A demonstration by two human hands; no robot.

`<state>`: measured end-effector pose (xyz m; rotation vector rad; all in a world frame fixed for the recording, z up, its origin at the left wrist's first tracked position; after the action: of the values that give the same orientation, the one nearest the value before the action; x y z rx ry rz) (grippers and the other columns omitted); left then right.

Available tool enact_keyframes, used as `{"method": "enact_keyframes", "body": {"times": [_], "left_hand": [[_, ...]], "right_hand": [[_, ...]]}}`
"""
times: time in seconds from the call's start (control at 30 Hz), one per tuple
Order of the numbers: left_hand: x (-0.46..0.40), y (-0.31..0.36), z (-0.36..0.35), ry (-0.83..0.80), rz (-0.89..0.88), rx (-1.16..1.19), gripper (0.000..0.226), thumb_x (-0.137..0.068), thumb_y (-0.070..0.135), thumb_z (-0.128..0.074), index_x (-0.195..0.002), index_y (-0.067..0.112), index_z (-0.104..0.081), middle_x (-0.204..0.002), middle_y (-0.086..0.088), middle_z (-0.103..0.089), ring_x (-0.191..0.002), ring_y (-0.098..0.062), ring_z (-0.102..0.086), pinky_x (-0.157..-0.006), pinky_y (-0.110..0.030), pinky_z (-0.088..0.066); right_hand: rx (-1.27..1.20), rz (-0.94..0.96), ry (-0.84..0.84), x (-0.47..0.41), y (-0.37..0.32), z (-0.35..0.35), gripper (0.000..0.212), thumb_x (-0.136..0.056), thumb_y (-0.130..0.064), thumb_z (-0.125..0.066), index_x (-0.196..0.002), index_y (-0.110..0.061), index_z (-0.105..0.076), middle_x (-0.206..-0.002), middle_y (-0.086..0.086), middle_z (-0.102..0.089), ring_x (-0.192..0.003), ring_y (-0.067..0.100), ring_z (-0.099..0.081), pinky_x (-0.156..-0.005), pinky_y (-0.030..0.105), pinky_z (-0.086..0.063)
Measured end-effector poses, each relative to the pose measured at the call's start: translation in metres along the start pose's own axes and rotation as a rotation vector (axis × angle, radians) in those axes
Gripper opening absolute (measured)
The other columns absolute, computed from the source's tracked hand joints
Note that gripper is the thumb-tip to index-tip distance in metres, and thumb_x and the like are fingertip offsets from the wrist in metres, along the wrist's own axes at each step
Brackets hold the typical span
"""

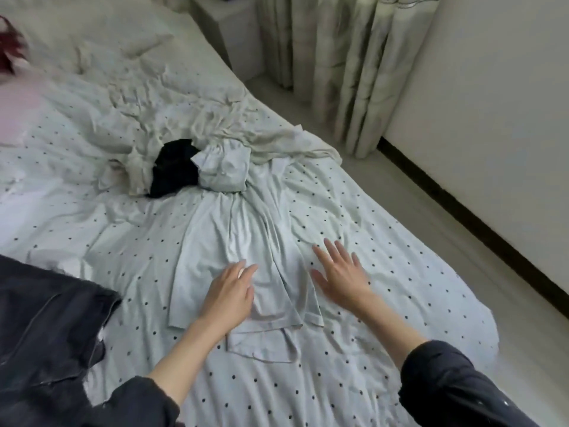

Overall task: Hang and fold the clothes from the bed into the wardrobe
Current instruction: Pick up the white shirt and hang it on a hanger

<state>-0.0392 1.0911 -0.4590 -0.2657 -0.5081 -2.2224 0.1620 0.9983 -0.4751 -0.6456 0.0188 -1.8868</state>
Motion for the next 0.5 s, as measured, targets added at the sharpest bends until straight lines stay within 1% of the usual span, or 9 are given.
{"method": "enact_keyframes", "body": {"times": [0.1, 0.17, 0.23, 0.3, 0.33, 0.4, 0.47, 0.5], "left_hand": [[-0.062, -0.034, -0.005, -0.009, 0.092, -0.022, 0.051, -0.097, 0.027, -0.032, -0.146, 0.017, -0.03, -0.154, -0.011, -0.022, -0.143, -0.026, -0.019, -0.115, -0.038, -0.02], [-0.095, -0.049, -0.008, -0.01, 0.111, -0.058, 0.055, -0.096, 0.038, -0.023, -0.149, 0.023, -0.02, -0.158, -0.008, -0.011, -0.146, -0.024, -0.008, -0.116, -0.039, -0.012], [-0.127, -0.064, -0.012, -0.035, 0.131, -0.082, 0.054, -0.099, 0.042, -0.02, -0.151, 0.027, -0.011, -0.159, -0.004, -0.001, -0.146, -0.022, 0.0, -0.116, -0.042, -0.006], [-0.158, -0.078, -0.005, -0.009, 0.178, -0.068, 0.054, -0.101, 0.04, -0.024, -0.151, 0.027, -0.008, -0.159, -0.004, 0.003, -0.146, -0.022, 0.004, -0.116, -0.044, -0.002], [-0.182, -0.087, -0.003, 0.022, 0.203, -0.052, 0.055, -0.101, 0.038, -0.025, -0.151, 0.026, -0.008, -0.159, -0.005, 0.003, -0.146, -0.023, 0.003, -0.117, -0.044, -0.002], [-0.22, -0.1, 0.009, 0.112, 0.217, -0.059, 0.056, -0.101, 0.032, -0.03, -0.151, 0.021, -0.008, -0.159, -0.009, 0.001, -0.146, -0.026, 0.0, -0.117, -0.045, -0.006], [-0.259, -0.11, 0.014, 0.148, 0.227, -0.057, 0.06, -0.1, 0.022, -0.037, -0.151, 0.015, -0.008, -0.158, -0.012, -0.001, -0.145, -0.03, -0.003, -0.116, -0.045, -0.014], [-0.278, -0.114, 0.011, 0.143, 0.241, -0.035, 0.061, -0.098, 0.018, -0.041, -0.151, 0.013, -0.009, -0.158, -0.014, -0.004, -0.144, -0.03, -0.007, -0.114, -0.044, -0.018]], "right_hand": [[0.002, 0.058, -0.027, -0.081, -0.01, -0.014, 0.058, -0.098, -0.052, -0.026, -0.149, -0.033, -0.007, -0.159, -0.001, 0.005, -0.146, 0.022, 0.006, -0.116, 0.053, -0.004], [-0.012, 0.052, -0.062, -0.116, -0.015, -0.03, 0.062, -0.094, -0.061, -0.018, -0.149, -0.036, -0.003, -0.159, -0.004, 0.009, -0.146, 0.019, 0.011, -0.115, 0.054, 0.001], [0.0, 0.038, -0.054, -0.132, -0.013, -0.052, 0.074, -0.083, -0.071, 0.001, -0.149, -0.038, 0.002, -0.158, -0.006, 0.012, -0.145, 0.017, 0.015, -0.114, 0.055, 0.006], [0.002, 0.062, 0.005, -0.131, -0.009, -0.064, 0.087, -0.074, -0.076, 0.019, -0.149, -0.038, 0.002, -0.159, -0.005, 0.011, -0.145, 0.018, 0.014, -0.115, 0.055, 0.007], [-0.009, 0.07, 0.013, -0.137, -0.004, -0.071, 0.09, -0.072, -0.076, 0.023, -0.15, -0.037, 0.0, -0.159, -0.005, 0.009, -0.146, 0.018, 0.012, -0.115, 0.055, 0.006], [-0.05, 0.087, 0.034, -0.141, -0.001, -0.075, 0.088, -0.074, -0.076, 0.019, -0.15, -0.037, -0.005, -0.158, -0.007, 0.009, -0.146, 0.016, 0.011, -0.115, 0.055, 0.007], [-0.084, 0.105, 0.04, -0.146, 0.003, -0.08, 0.082, -0.078, -0.076, 0.012, -0.149, -0.038, -0.005, -0.154, -0.011, 0.016, -0.144, 0.014, 0.015, -0.114, 0.053, 0.01], [-0.096, 0.117, 0.04, -0.15, 0.006, -0.084, 0.081, -0.078, -0.075, 0.012, -0.149, -0.038, -0.003, -0.152, -0.012, 0.02, -0.143, 0.012, 0.018, -0.114, 0.052, 0.012]]}}
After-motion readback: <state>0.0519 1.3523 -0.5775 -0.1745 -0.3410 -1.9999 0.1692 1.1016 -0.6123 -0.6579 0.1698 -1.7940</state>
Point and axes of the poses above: each hand's wrist, its own x-axis away from the middle knuckle, its own z-axis out of the back of the hand, y = z × x, the point moved 3 cm from there along -x, towards the middle knuckle
